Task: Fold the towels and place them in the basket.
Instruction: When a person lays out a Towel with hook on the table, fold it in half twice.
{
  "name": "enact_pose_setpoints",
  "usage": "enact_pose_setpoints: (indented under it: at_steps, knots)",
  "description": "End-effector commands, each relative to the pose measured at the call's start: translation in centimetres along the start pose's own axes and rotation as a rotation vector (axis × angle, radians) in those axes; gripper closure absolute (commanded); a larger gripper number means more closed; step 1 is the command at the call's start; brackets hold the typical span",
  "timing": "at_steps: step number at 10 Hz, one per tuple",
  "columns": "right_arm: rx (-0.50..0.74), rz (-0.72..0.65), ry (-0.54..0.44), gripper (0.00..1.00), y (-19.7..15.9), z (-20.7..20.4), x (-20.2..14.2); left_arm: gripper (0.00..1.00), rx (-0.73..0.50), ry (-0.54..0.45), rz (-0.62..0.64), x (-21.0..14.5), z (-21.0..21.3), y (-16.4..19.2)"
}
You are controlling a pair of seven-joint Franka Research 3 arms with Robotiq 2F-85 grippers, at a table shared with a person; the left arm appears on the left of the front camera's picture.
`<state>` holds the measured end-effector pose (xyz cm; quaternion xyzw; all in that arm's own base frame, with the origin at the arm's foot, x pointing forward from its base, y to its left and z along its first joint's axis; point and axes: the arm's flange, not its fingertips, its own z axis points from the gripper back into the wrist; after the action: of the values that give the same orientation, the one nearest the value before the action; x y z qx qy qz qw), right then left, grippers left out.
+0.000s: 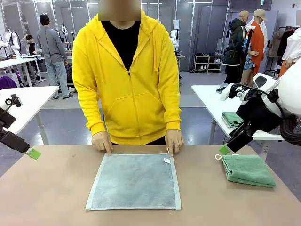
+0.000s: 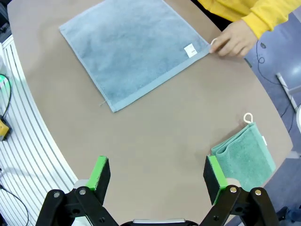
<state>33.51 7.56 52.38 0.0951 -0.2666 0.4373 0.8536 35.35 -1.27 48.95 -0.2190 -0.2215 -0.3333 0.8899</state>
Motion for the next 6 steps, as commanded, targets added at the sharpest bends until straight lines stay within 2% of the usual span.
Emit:
enact_pose_setpoints:
  at_steps: [1,6]
  knots:
    - [-0.011,0.018,-0.003,0.00,-0.12,0.04,-0.02,0.00,-0.002,0.011,0.005,0.03,-0.11,-0.20]
    - [-0.011,0.018,-0.003,0.00,-0.12,0.04,-0.02,0.00,-0.002,0.011,0.005,0.03,-0.11,-0.20]
